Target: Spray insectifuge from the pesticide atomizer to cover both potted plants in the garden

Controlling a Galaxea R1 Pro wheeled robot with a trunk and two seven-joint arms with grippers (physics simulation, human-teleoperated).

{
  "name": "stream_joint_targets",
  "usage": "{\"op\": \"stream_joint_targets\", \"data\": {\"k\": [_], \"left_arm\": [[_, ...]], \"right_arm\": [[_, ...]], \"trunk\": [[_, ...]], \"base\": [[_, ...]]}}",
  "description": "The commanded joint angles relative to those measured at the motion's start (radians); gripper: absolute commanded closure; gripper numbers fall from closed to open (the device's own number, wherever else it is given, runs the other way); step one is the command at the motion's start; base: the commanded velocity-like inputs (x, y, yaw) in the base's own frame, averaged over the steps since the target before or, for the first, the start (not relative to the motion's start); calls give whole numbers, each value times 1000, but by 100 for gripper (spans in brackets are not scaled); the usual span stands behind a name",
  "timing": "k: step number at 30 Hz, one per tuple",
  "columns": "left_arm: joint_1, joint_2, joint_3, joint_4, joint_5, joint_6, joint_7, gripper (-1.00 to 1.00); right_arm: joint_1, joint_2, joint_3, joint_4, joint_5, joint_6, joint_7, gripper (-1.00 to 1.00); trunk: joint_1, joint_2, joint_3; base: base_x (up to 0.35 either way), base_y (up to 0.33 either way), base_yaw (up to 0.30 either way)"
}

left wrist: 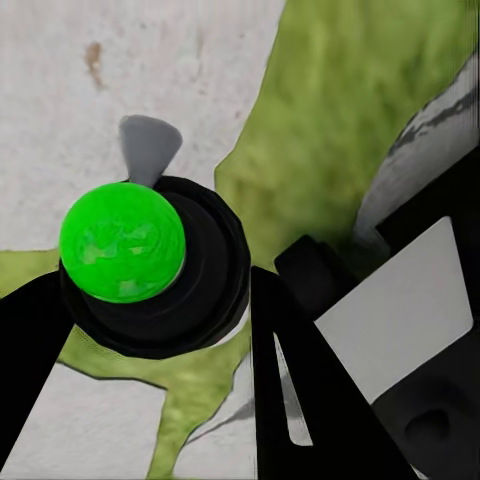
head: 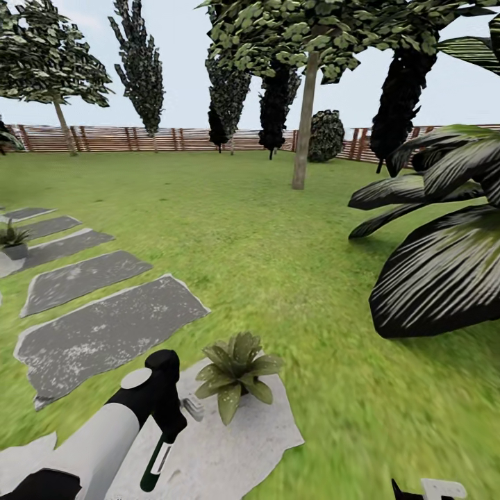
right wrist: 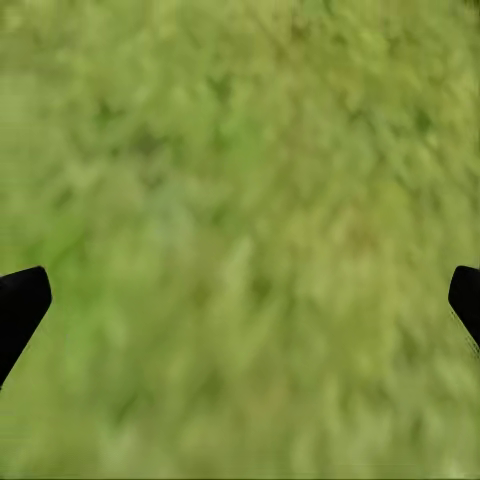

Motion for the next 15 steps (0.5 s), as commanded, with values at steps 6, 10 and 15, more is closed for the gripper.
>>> {"op": "stream_joint_targets", "data": {"k": [6,10,15], "left_arm": [[-1,-1,-1,-2,-10,10,-10,100],[-1,-3,-2,-1,-10,10,-10,100],[-1,-13,-2,-1,-10,10,-10,100]], "right_arm": [[-1,0,-9,-1,2,-4,8,-100],[-1,0,-9,-1,2,-4,7,-100],[-1,0,-9,0,2,-4,8,-100]], "trunk": [[0,0,-1],[0,0,-1],[0,0,-1]], "base": [[136,-247,144],[91,-258,5],[8,-270,0]]}}
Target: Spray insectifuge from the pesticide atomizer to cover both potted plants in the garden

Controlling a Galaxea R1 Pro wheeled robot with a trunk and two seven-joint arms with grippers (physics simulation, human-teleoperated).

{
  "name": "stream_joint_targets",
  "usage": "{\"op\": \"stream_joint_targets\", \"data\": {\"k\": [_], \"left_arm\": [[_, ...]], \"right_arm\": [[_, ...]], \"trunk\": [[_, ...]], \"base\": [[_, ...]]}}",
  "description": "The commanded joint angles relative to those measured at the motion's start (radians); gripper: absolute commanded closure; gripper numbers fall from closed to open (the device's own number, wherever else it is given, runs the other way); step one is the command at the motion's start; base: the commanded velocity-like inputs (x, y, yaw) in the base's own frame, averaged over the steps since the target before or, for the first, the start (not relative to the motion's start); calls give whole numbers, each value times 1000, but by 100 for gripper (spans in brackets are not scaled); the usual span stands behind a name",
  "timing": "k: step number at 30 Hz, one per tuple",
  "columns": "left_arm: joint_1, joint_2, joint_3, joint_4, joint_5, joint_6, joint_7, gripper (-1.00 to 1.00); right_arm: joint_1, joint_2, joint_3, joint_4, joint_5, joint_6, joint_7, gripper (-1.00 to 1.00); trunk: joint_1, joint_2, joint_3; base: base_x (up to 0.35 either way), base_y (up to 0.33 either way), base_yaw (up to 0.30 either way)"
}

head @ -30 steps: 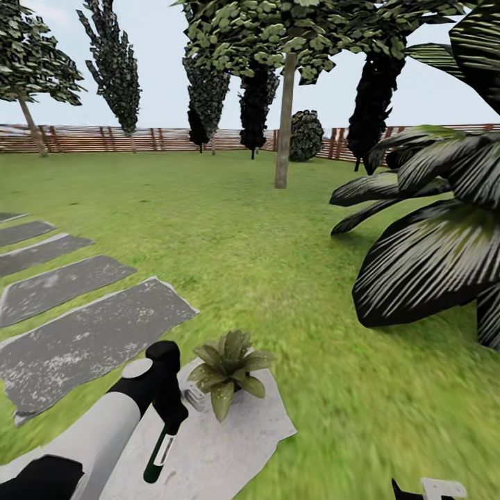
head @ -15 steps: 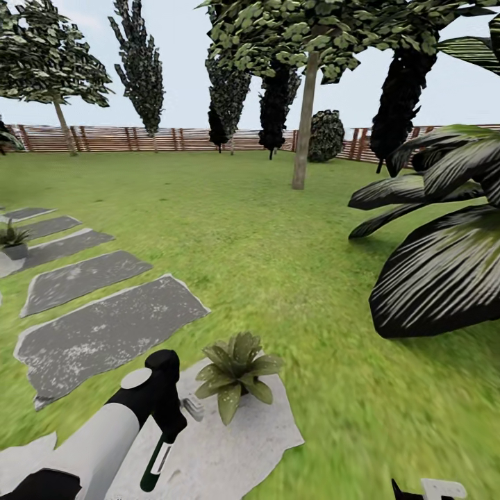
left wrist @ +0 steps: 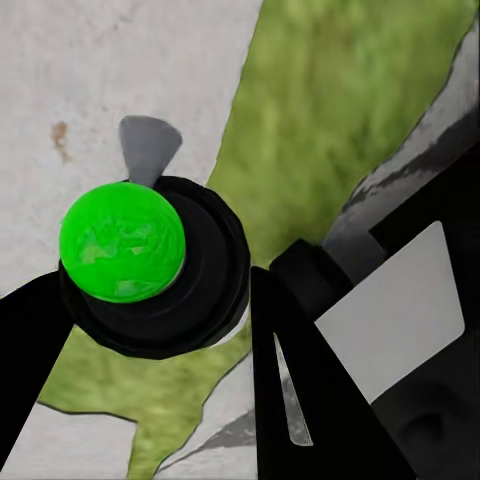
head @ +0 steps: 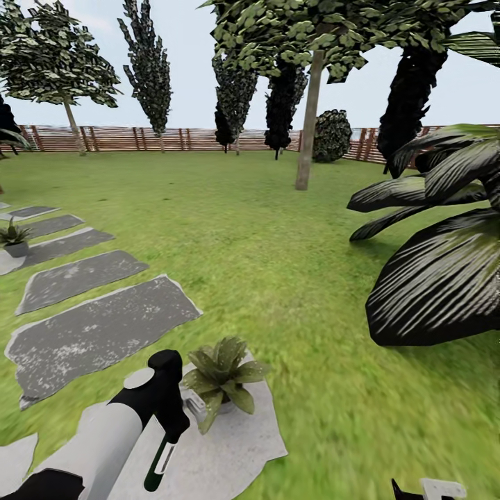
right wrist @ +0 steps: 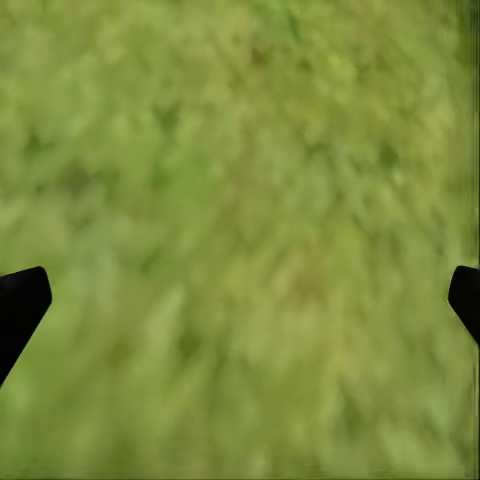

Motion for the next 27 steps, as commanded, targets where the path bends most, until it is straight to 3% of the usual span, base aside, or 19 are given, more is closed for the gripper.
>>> {"op": "stream_joint_targets", "data": {"k": [1,12,22,27], "left_arm": [[-1,-1,-1,-1,-10,10,-10,100],[-1,-2,1,-1,-10,10,-10,100],[-1,1,1,7,-10,10,-10,100],[-1,4,91,9,-11,9,-9,100]], "right_arm": [[-1,0,-9,0,2,-3,8,-100],[-1,0,-9,-1,2,-4,7,-100],[-1,0,-9,-1,2,-4,7,-100],[-1,0,-9,-1,2,-4,7,-100]], "trunk": [[0,0,-1],[0,0,-1],[0,0,-1],[0,0,-1]], "base": [[1,-271,0],[85,-266,14],[131,-184,253],[4,-5,272]]}}
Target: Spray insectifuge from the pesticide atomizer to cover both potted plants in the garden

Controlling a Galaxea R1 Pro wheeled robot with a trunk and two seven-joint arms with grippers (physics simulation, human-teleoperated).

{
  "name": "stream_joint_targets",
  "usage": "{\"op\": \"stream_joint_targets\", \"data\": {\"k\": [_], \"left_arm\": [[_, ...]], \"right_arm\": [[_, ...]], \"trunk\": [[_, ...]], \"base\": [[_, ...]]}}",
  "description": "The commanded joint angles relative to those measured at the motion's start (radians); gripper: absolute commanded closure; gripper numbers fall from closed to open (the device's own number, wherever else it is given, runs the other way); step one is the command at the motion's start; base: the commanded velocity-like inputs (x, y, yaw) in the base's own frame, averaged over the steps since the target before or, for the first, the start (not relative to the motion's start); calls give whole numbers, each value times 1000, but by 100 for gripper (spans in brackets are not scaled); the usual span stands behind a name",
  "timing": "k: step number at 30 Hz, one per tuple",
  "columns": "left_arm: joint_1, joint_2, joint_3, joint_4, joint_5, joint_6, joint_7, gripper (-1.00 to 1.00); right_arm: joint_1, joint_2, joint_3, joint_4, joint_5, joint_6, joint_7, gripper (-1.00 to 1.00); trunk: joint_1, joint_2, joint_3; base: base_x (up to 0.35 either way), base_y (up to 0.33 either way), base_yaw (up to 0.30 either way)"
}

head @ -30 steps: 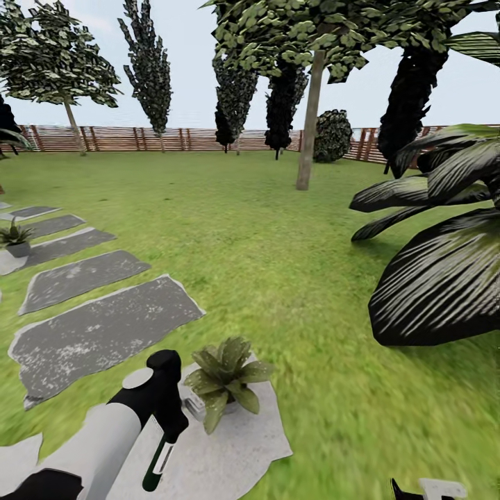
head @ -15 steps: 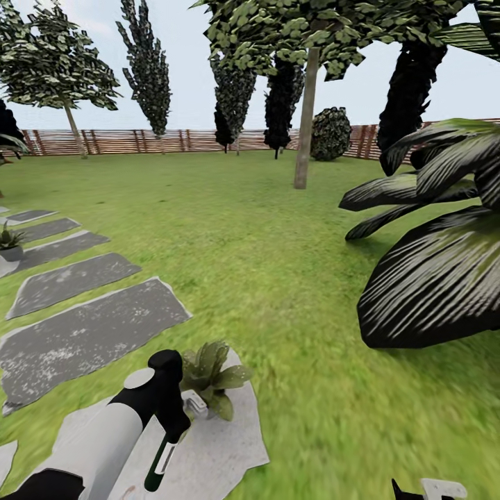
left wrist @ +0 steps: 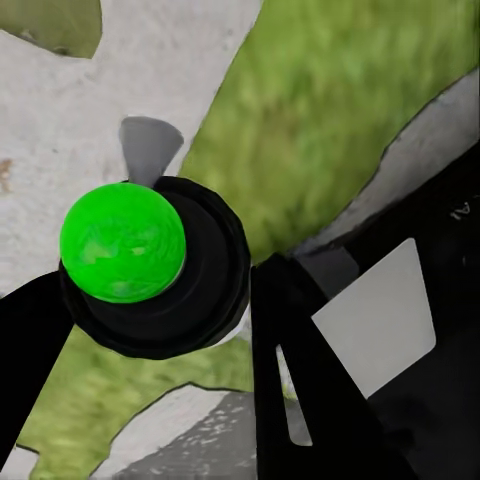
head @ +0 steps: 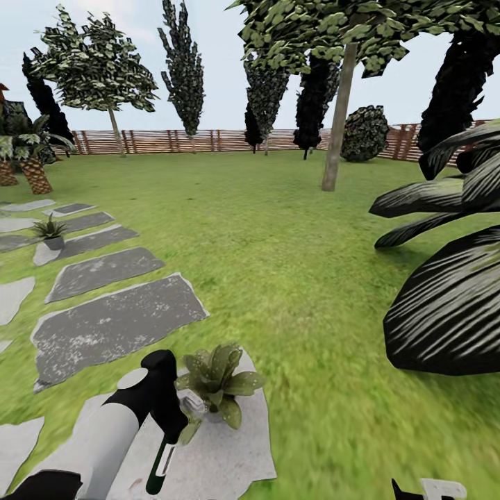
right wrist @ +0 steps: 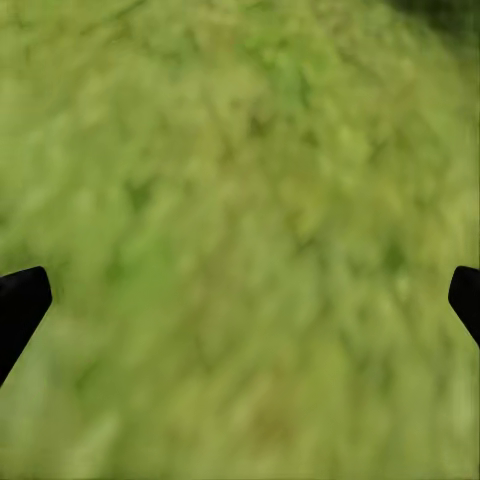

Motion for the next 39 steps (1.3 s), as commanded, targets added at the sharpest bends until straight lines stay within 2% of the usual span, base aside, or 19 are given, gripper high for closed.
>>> {"op": "stream_joint_targets", "data": {"k": [1,5,7,13,20,30,34,39], "left_arm": [[-1,0,12,-1,-10,10,-9,100],[2,-8,20,11,-11,9,-6,100],[10,-21,19,47,-11,8,-6,100],[13,-50,21,53,-11,9,-4,100],[14,-45,19,44,-11,7,-1,100],[13,-52,15,41,-16,7,-1,100],[-1,-38,15,40,-22,3,-4,100],[-2,-33,16,40,-22,3,-3,100]], "right_arm": [[-1,0,-8,-1,3,-4,8,-100],[-1,0,-8,-1,3,-4,9,-100],[-1,0,-8,-1,3,-3,9,-100],[-1,0,-8,-1,3,-4,10,-100],[-1,0,-10,-1,2,-4,8,-100],[-1,-1,-11,-2,1,-5,8,-100],[-1,0,-10,-2,1,-5,8,-100],[-1,0,-10,-2,1,-5,8,-100]], "trunk": [[0,0,-1],[0,0,-1],[0,0,-1],[0,0,-1],[0,0,-1],[0,0,-1],[0,0,-1],[0,0,-1]], "base": [[0,-1,258],[0,0,74],[0,0,9],[0,0,1],[13,-21,0],[77,-128,2],[2,-3,198],[0,0,208]]}}
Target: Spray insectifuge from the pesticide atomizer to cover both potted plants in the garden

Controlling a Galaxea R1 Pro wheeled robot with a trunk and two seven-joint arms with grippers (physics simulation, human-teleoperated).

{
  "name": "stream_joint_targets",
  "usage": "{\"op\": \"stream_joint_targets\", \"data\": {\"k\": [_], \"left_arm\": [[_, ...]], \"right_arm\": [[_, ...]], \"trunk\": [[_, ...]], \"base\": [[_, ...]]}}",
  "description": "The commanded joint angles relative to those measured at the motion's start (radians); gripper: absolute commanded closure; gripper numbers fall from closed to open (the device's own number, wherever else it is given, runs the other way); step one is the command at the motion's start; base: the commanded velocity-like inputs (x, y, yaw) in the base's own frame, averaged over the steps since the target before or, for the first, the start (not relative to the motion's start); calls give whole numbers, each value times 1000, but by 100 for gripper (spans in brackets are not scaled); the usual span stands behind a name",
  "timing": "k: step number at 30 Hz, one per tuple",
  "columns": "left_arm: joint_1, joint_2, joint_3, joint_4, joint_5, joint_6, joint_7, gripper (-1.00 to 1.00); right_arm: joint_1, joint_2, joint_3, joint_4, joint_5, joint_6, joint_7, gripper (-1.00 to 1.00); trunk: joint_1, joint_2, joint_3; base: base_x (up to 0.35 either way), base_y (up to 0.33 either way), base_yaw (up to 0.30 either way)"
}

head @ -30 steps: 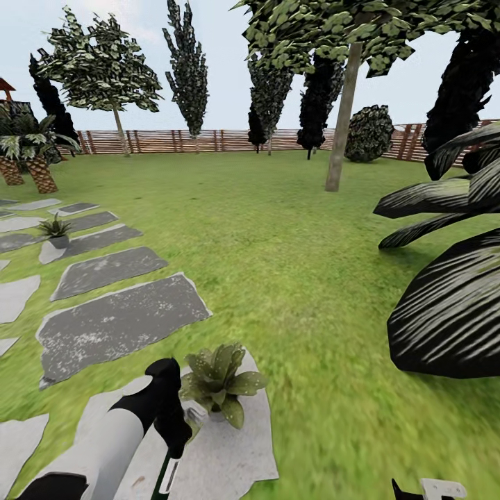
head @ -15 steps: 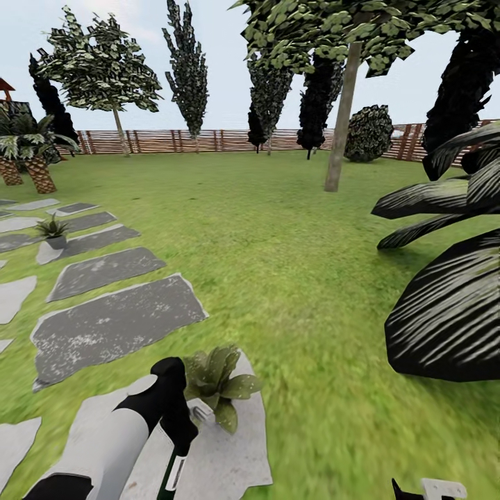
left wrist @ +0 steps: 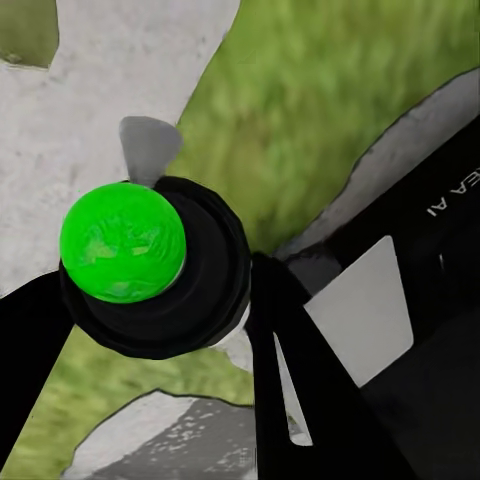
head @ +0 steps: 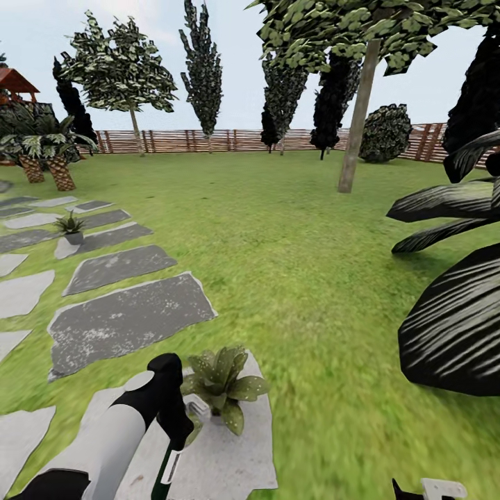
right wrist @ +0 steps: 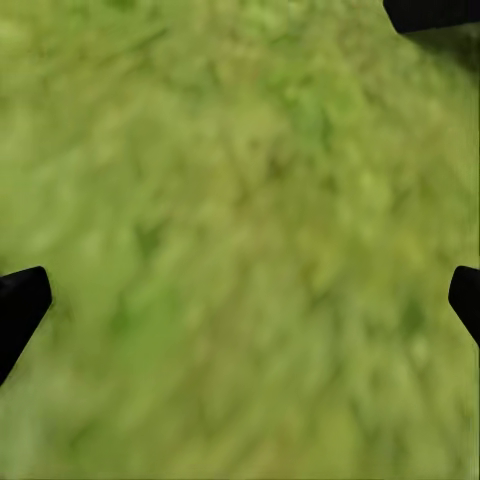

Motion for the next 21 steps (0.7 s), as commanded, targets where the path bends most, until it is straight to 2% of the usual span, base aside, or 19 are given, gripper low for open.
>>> {"op": "stream_joint_targets", "data": {"k": [1,8,17,21], "left_arm": [[-1,0,-1,-1,-10,11,-10,100],[-1,-3,-1,-1,-9,12,-10,100],[6,-2,-2,-1,-9,12,-8,100],[8,-1,-2,-1,-10,12,-8,100]], "right_arm": [[-1,0,-9,0,2,-4,8,-100],[-1,0,-9,-1,2,-4,9,-100],[-1,-3,-9,-1,4,-4,9,-100],[-1,-2,-9,-1,4,-4,9,-100]], "trunk": [[0,0,-1],[0,0,-1],[0,0,-1],[0,0,-1]], "base": [[0,0,198],[35,-2,163],[253,-166,2],[53,-224,5]]}}
